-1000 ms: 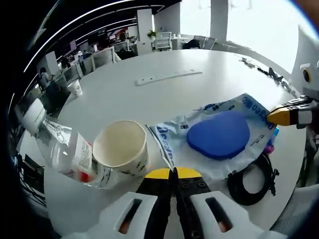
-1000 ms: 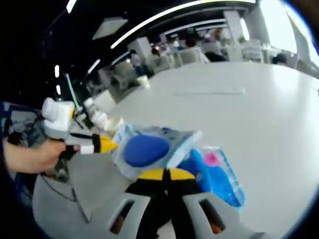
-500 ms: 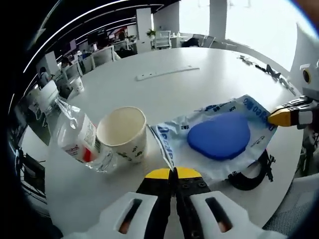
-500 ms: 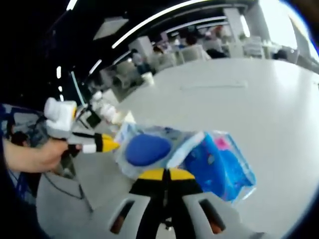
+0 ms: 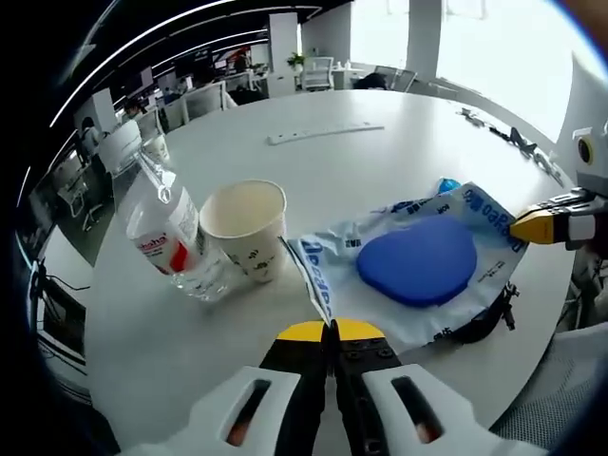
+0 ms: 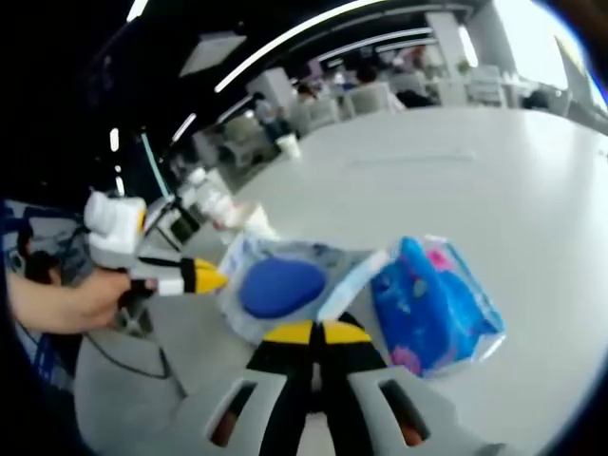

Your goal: Arrange the tabletop items into an orderly group along one side of the table until the central work area is clear of visible clutter.

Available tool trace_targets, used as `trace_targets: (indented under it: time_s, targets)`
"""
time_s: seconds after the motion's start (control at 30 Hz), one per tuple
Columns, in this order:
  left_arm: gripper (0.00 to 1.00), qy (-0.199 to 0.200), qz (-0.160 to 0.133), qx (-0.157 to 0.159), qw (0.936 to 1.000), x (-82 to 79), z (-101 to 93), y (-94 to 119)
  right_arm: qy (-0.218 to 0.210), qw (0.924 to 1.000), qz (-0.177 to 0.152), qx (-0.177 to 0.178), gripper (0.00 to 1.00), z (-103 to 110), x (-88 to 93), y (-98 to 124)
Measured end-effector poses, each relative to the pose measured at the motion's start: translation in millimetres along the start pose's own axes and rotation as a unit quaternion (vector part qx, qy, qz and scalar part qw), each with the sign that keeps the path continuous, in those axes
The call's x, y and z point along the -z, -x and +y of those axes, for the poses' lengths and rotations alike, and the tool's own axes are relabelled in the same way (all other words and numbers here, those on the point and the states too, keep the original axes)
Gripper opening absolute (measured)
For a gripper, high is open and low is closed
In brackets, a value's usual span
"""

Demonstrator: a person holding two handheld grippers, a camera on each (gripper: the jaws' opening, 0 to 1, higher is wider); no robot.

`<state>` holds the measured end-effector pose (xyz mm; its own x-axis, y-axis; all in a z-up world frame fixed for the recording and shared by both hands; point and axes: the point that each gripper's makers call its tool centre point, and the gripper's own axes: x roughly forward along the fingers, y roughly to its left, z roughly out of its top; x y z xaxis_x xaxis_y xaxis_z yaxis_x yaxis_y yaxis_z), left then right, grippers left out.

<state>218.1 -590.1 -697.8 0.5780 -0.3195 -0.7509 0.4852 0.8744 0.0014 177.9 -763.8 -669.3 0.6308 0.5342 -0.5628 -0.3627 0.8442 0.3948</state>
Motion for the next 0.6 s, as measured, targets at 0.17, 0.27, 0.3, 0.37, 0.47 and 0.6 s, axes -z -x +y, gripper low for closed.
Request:
trace_targets:
  time_s: [0.17, 0.27, 0.3, 0.37, 0.47, 0.6]
  targets:
    - [0.00, 0.004, 0.006, -0.002, 1.0000, 11.8, 2.2, 6.8, 0.002, 1.0000, 0.005, -0.007, 0.00, 11.7, 7.1, 0.8]
    - [0.00, 0.016, 0.010, -0.005, 0.9998, 19.4, 6.3, 12.8, 0.004, 0.9999, 0.010, -0.012, 0.00, 19.1, 11.7, -0.1]
    - [0.00, 0.018, 0.010, -0.006, 0.9998, 21.5, 7.3, 14.5, 0.003, 0.9999, 0.010, -0.014, 0.00, 21.4, 13.0, -0.4]
    - [0.00, 0.019, 0.015, -0.010, 0.9997, 27.9, 10.8, 17.8, 0.002, 0.9997, 0.012, -0.019, 0.00, 28.0, 16.8, -2.3]
    - [0.00, 0.027, 0.020, -0.014, 0.9993, 36.3, 17.7, 22.6, 0.004, 0.9994, 0.018, -0.028, 0.00, 37.5, 22.5, -6.3]
    - [0.00, 0.040, 0.023, -0.019, 0.9988, 43.3, 25.9, 28.6, 0.004, 0.9991, 0.020, -0.038, 0.00, 48.0, 24.5, -10.0]
